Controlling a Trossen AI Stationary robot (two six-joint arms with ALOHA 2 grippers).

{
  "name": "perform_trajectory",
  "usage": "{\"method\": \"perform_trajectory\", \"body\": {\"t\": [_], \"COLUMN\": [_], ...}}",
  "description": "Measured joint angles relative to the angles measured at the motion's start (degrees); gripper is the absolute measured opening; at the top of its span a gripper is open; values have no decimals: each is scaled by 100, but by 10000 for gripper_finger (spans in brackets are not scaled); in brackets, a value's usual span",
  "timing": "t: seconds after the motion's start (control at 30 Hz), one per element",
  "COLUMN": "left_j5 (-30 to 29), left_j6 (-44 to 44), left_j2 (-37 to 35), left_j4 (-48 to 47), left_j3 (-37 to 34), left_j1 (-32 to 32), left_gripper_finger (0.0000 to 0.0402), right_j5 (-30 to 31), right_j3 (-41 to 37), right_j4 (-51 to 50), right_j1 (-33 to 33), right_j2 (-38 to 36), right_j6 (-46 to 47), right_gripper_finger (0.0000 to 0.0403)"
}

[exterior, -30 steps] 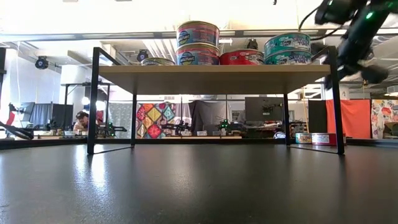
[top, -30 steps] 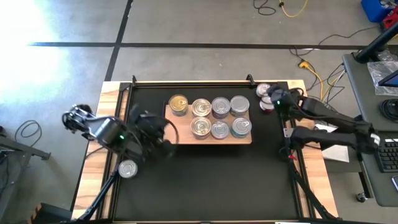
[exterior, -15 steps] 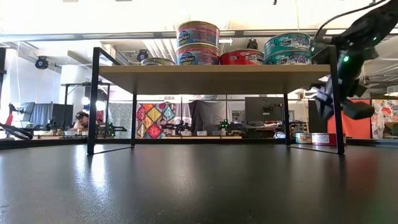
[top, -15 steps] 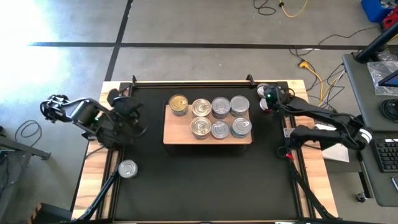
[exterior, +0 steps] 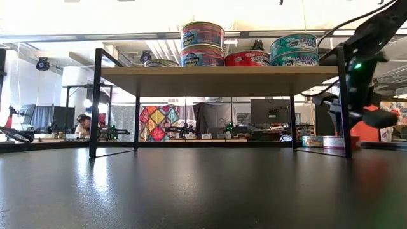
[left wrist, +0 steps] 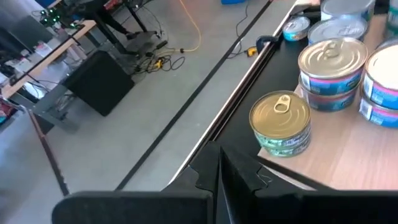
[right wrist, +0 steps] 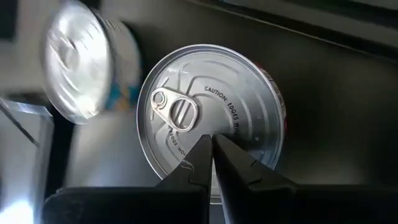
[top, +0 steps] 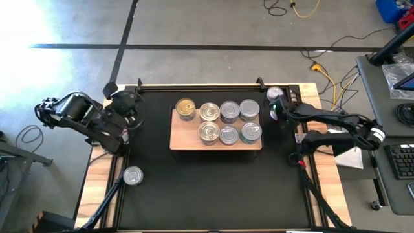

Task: Stack canned seafood by type on shelf
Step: Stack the red tuna can on top of the red tuna can on the shelf

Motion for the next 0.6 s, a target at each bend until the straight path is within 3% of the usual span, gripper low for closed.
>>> {"method": "perform_trajectory", "body": {"t": [0.33,0.6], "left_j5": [569,1468], "left_j6": [1546,1361], "left_j2": [-110,-324], "left_j4": [1880,2177], "left_j3": [0,206], "left_j1": [0,-17], "left_gripper_finger": [0,0], "right_j5": [253,55], "right_j3": [-151,-184], "right_j4": [-1676,-2001], "right_j1": [2568,4040], "right_j2": [-723,-752], "right_j6": [2020,1754], "right_gripper_finger": [13,13]}}
